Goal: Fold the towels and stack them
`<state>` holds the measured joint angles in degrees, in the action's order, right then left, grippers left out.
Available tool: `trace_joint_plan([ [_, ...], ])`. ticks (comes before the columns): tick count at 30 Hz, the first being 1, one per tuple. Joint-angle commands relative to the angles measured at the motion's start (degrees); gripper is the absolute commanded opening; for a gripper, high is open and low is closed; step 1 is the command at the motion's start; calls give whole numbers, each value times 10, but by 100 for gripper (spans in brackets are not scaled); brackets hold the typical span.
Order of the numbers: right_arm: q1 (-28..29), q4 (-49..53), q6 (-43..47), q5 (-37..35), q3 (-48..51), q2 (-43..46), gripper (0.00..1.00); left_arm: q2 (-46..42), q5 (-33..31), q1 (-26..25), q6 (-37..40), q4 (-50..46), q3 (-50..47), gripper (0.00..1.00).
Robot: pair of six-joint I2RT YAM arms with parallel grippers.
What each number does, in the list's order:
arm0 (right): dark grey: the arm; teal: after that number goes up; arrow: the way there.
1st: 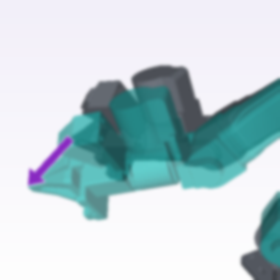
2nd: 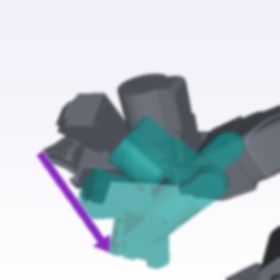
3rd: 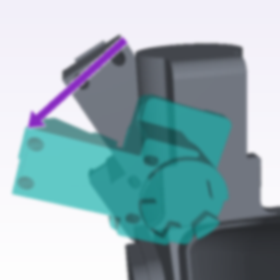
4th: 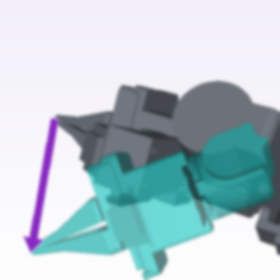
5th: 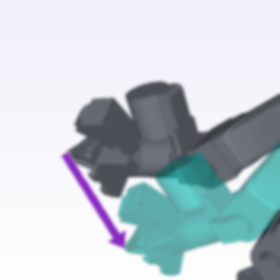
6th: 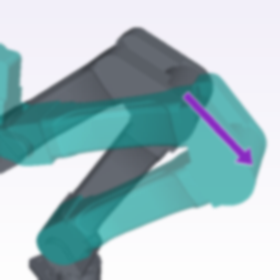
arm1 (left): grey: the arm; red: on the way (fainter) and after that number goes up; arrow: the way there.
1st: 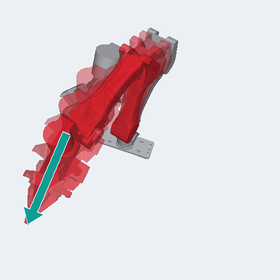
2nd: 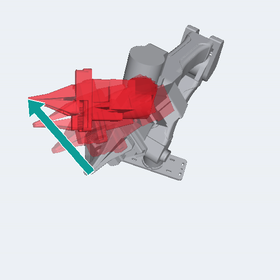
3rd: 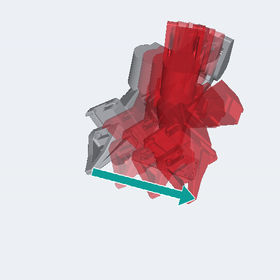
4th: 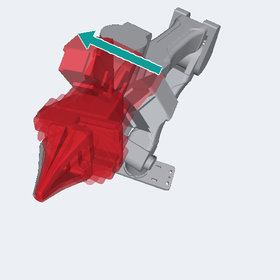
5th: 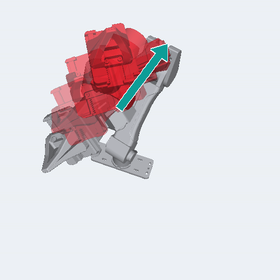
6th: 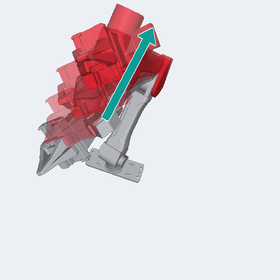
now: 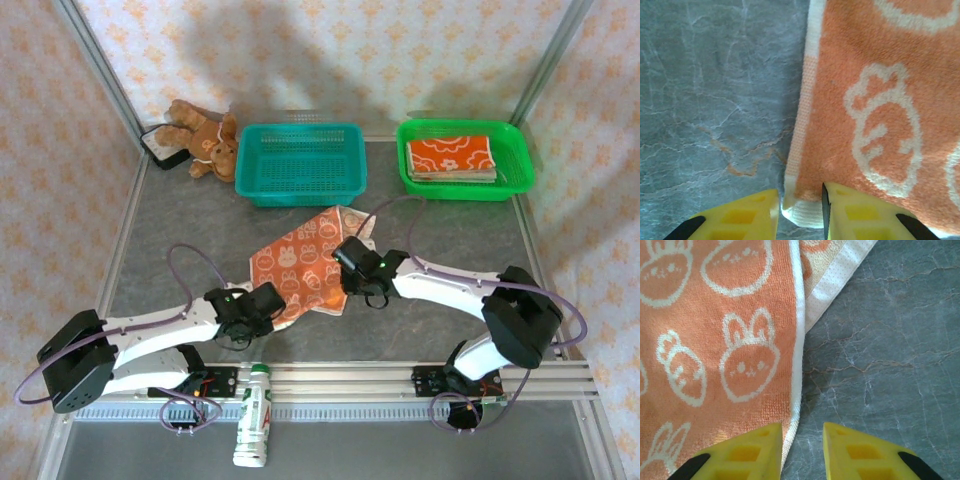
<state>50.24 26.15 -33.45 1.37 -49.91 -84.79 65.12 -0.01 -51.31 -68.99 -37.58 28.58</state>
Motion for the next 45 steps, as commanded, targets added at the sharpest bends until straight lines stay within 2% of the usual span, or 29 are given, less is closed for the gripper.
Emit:
trace_joint_plan([
  [1, 7, 13, -12, -22, 6, 19, 28, 9, -2, -7, -16, 6, -9, 28],
  [3, 12, 14, -13, -22, 6, 21, 29, 11, -1, -10, -13, 11, -9, 27],
  [5, 18, 19, -16, -20, 5, 18, 31, 15, 0, -11, -8, 20, -10, 19],
  [7, 31, 23, -21, -24, 7, 17, 32, 22, -6, -11, -7, 20, -9, 4],
  [8, 39, 26, -24, -26, 6, 16, 32, 24, -7, -11, -7, 21, -10, 1],
  [13, 83, 39, -58, -27, 3, -2, 39, 5, -16, -11, -8, 18, -12, 0],
  [18, 126, 54, -96, -42, 2, -16, 39, -11, -21, -11, -7, 16, -13, 0],
  [32, 145, 42, -117, -19, -28, -104, 38, -28, -15, -10, -8, 22, -29, 0],
  [34, 146, 37, -117, -16, -27, -109, 29, -31, -15, -11, -9, 23, -30, 0],
  [36, 147, 33, -117, -14, -26, -111, 25, -30, -15, -11, -9, 22, -30, 0],
  [39, 148, 32, -120, -13, -23, -114, 8, -30, -16, -10, -9, 22, -29, 0],
  [41, 147, 33, -127, -20, -13, -107, 1, -31, -17, -11, -8, 20, -25, 0],
  [45, 148, 49, -136, -52, 2, -54, 0, -43, -30, -11, 0, -6, 3, 0],
])
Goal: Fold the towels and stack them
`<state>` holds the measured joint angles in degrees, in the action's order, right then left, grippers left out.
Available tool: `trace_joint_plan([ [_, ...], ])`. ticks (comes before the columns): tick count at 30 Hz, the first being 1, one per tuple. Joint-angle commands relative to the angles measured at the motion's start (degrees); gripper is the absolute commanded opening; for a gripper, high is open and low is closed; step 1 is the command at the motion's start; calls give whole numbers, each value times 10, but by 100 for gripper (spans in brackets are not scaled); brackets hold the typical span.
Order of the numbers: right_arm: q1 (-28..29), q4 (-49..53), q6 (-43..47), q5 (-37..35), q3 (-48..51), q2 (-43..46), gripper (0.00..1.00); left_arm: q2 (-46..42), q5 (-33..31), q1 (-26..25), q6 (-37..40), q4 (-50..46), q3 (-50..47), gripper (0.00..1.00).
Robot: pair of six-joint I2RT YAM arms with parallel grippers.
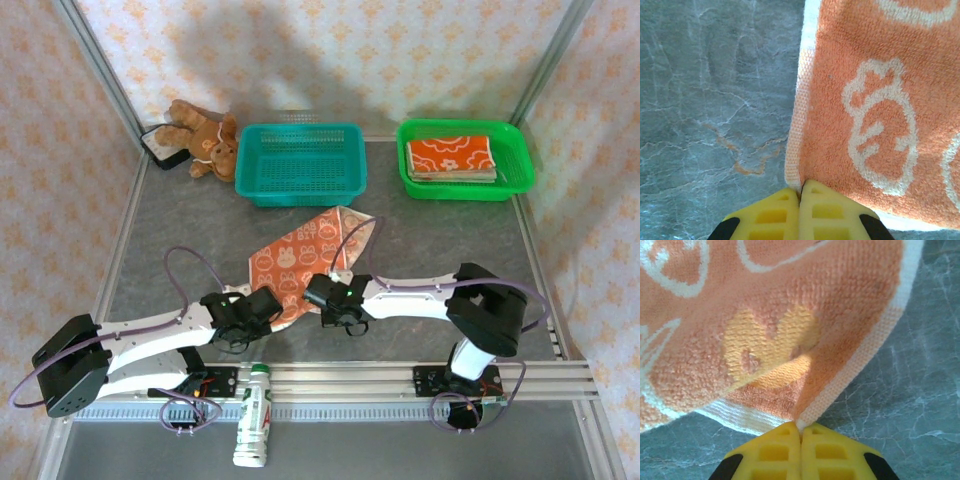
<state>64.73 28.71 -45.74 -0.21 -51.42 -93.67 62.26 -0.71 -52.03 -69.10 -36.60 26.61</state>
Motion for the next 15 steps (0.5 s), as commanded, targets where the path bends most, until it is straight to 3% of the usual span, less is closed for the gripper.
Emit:
trace_joint_plan([
  [1, 3, 31, -15, -50, 19, 57, 0, -20, -29, -3, 4, -31, 37, 0],
  [12, -6, 137, 86, -264, -77, 272, 0, -65, -163, -2, 69, -179, 295, 0],
  [15, -43, 117, 147, -274, -119, 303, 0, -45, -212, 3, 125, -196, 392, 0],
])
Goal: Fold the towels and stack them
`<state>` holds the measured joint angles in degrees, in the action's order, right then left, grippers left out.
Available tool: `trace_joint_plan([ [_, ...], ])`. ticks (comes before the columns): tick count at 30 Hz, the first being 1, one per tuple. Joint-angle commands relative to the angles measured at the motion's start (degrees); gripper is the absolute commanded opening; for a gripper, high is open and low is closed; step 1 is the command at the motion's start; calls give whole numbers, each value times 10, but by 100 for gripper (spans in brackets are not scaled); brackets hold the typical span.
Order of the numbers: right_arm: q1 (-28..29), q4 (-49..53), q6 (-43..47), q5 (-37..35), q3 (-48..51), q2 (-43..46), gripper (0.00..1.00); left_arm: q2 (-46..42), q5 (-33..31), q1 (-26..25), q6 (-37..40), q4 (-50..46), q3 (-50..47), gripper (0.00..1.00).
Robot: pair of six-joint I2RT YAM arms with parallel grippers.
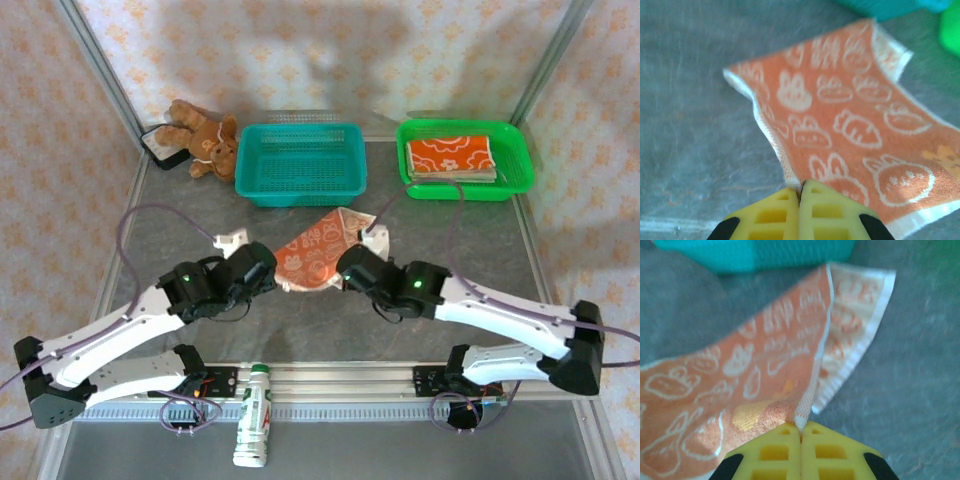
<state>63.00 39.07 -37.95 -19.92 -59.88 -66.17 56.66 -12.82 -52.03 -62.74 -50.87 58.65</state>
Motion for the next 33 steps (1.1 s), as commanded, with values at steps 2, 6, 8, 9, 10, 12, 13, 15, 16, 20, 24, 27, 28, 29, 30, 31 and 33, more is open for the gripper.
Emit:
trace_joint_plan([
  [2, -55, -16, 113, -74, -62, 37, 0, 31, -109, 16, 109, -56, 134, 0],
  [6, -97, -87, 213, -83, -138, 22, 0, 86, -78, 84, 196, -43, 252, 0],
  [8, -122, -102, 247, -71, -185, 1, 0, 112, -63, 108, 232, -29, 307, 0],
  [9, -138, -107, 260, -59, -210, -11, 0, 128, -63, 114, 248, -25, 338, 0],
  [10, -151, -112, 270, -48, -230, -24, 0, 143, -63, 117, 265, -24, 365, 0],
  [12, -173, -127, 295, -26, -270, -51, 0, 179, -66, 124, 298, -28, 431, 0],
  [13, -182, -132, 304, -20, -285, -61, 0, 192, -67, 127, 307, -29, 455, 0],
  [15, -204, -138, 316, 2, -324, -85, 0, 222, -55, 139, 318, -31, 513, 0],
  [16, -212, -137, 318, 13, -341, -93, 0, 232, -40, 147, 335, -31, 534, 0],
  [20, -222, -148, 332, 56, -388, -94, 0, 261, 26, 159, 328, -36, 626, 0],
  [24, -222, -141, 330, 81, -400, -69, 0, 250, 66, 159, 303, -27, 641, 0],
  [27, -222, -127, 315, 113, -388, -35, 0, 235, 104, 157, 286, -23, 635, 0],
  [28, -222, -128, 310, 127, -377, -21, 0, 227, 112, 156, 279, -29, 634, 0],
  [29, -222, -126, 305, 138, -367, -4, 0, 218, 116, 151, 274, -33, 628, 0],
  [30, -221, -120, 299, 143, -361, 8, 0, 208, 116, 146, 272, -33, 618, 0],
  [31, -219, -108, 293, 147, -357, 18, 0, 195, 110, 138, 268, -33, 603, 0],
  [33, -210, -92, 285, 148, -345, 43, 0, 166, 96, 122, 261, -32, 575, 0],
])
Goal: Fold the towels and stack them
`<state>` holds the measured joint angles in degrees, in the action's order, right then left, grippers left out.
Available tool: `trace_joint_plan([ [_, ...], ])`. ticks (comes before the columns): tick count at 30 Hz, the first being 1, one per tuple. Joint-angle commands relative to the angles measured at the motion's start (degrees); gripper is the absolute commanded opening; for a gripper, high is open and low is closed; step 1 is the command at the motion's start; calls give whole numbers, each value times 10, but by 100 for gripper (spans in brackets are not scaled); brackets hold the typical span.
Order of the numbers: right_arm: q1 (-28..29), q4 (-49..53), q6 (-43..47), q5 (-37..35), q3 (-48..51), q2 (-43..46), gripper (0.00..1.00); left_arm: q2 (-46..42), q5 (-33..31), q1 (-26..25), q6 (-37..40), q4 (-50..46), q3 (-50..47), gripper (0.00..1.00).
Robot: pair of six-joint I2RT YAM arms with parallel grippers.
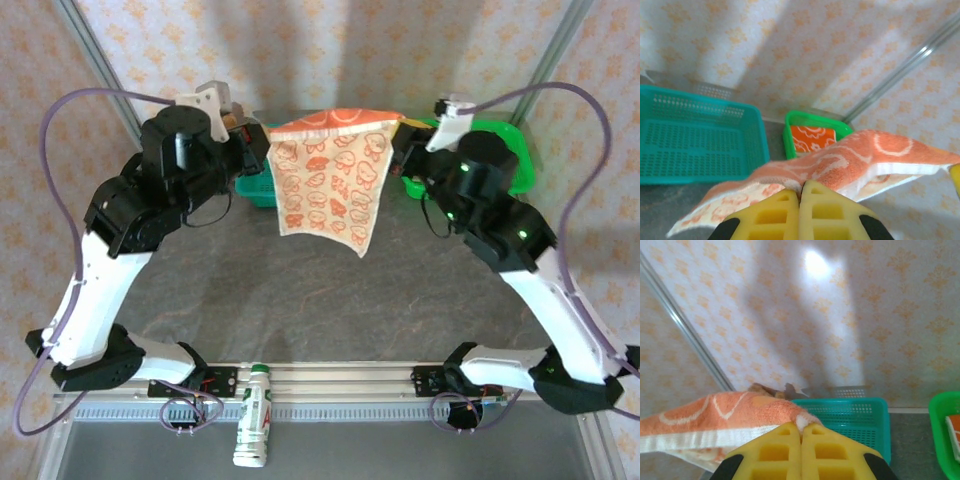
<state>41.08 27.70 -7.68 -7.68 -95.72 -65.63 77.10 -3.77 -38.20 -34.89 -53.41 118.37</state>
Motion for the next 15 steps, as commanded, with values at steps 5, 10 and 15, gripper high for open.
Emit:
trace_joint_plan([
  [5, 58, 37, -38, -7, 64, 108, 0, -109, -38, -66, -39, -24, -90, 0],
  [10, 89, 82, -83, -27, 98, 143, 0, -150, -63, -110, -72, -46, -140, 0],
  [15, 89, 106, -116, -80, 124, 129, 0, -142, -107, -112, -78, -74, -166, 0],
])
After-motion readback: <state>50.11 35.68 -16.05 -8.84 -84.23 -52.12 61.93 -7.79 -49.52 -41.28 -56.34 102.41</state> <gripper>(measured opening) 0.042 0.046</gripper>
